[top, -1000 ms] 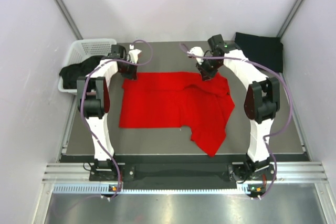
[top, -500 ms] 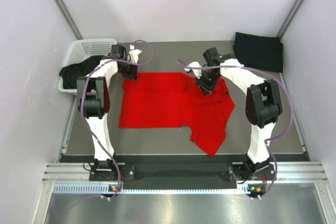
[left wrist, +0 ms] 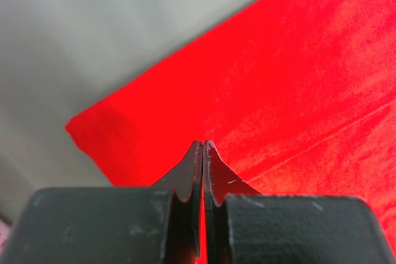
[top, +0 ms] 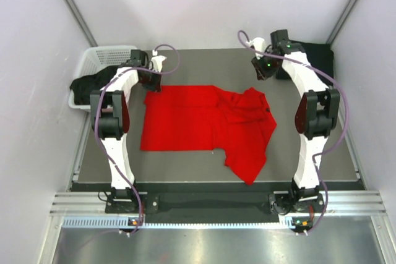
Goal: Fold and stack the t-shirts
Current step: Fold the tshirt
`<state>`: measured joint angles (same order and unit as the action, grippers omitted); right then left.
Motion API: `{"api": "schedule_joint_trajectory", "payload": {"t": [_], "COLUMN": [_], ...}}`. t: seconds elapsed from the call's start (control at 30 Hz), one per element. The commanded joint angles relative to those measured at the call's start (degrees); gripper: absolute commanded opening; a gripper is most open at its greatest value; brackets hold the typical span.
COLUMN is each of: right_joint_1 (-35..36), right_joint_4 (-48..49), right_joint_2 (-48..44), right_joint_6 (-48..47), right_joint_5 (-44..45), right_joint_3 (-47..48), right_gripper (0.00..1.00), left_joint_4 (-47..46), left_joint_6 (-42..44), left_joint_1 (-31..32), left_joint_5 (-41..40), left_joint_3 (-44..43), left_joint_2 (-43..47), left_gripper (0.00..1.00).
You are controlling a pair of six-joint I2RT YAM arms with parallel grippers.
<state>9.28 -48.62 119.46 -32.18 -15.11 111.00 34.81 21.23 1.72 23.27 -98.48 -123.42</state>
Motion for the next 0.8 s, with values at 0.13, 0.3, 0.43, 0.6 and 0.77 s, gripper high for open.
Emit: {"api": "schedule_joint_trajectory", "payload": {"t": [0.13,0.3,0.43,0.6,0.77], "right_joint_1": [-3.22,-3.48,-3.57,-3.57,-3.48], "right_joint_4": [-5.68,-8.42,-8.86,-8.51,-7.81], "right_joint_2": [7.10,8.77,9.91,11.67,13.86], "right_joint_6": [1.95,1.95,2.74,3.09,3.71], "right_joint_5": [-11.68,-19.75,-21.45,-19.87,-18.90], "right_joint_3": [7.12,6.77,7.47,8.27,8.88], "right_gripper": [0.37,0.39,0.43,0.43,0.43], "left_joint_4": [2.20,2.28,2.02,2.11,2.19], "left_joint_6": [1.26,1.88,1.88,2.41,2.85], "left_joint_1": [0.04,0.74,1.88,2.77,3.21], "left_joint_5": [-1.29,-2.61,-3.93,-4.72,-5.25], "left_joint_3": [-2.51,-1.63,-0.67,0.21,0.74], "left_joint_2": [-1.13,-0.86,-0.51,0.19,0.63], "left_gripper": [0.00,0.00,0.00,0.00,0.00]}}
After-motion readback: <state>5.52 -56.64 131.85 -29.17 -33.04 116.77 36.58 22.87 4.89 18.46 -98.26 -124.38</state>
